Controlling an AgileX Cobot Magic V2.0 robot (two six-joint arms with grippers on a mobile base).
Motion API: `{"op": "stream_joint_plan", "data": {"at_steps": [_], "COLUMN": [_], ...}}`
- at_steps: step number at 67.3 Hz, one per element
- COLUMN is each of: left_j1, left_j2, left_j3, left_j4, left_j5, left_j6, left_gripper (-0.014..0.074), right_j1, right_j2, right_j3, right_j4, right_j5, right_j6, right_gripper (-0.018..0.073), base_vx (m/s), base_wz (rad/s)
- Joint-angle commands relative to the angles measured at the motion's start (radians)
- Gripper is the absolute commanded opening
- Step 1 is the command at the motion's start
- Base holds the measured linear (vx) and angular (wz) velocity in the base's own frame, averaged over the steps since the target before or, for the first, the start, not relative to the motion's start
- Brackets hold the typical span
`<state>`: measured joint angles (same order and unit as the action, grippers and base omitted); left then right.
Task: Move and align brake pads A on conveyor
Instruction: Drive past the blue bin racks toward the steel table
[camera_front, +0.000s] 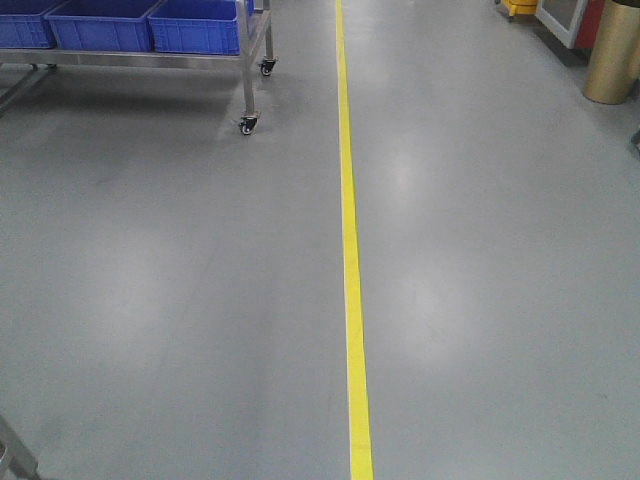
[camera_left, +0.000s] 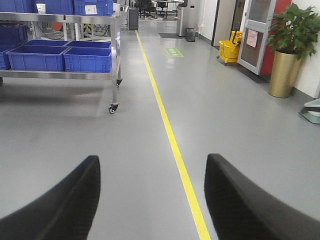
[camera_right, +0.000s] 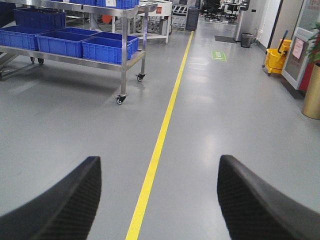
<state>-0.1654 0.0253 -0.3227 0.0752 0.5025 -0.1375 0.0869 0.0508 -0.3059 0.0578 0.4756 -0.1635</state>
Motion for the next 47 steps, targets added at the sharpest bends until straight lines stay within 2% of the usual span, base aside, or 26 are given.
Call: {"op": "stream_joint_plan", "data": {"at_steps": [1,26,47], "left_j1": [-0.006,-0.006,-0.006], "left_j2": [0.016,0.016,0.016], "left_j3": [-0.022,-0.022,-0.022], "left_j4": [0.001,0.001,0.001], "left_j5": [-0.078,-0.078,-0.078], "left_j6": [0.0,0.0,0.0], "left_gripper": [0.0443,0.0443,0.0443], "right_j1": [-0.005,-0.005,-0.005], "right_j2": [0.012,0.012,0.012], "right_j3": [-0.025,-0.025,-0.025], "right_j4": [-0.004,-0.004,-0.004], "right_j5": [-0.079,-0.079,-0.081], "right_j6": [-0.007,-0.007,-0.007], "right_gripper": [0.0484,0.0484,0.0484], "base_vx": [0.53,0.51,0.43], "base_wz": [0.09,0.17,0.68]}}
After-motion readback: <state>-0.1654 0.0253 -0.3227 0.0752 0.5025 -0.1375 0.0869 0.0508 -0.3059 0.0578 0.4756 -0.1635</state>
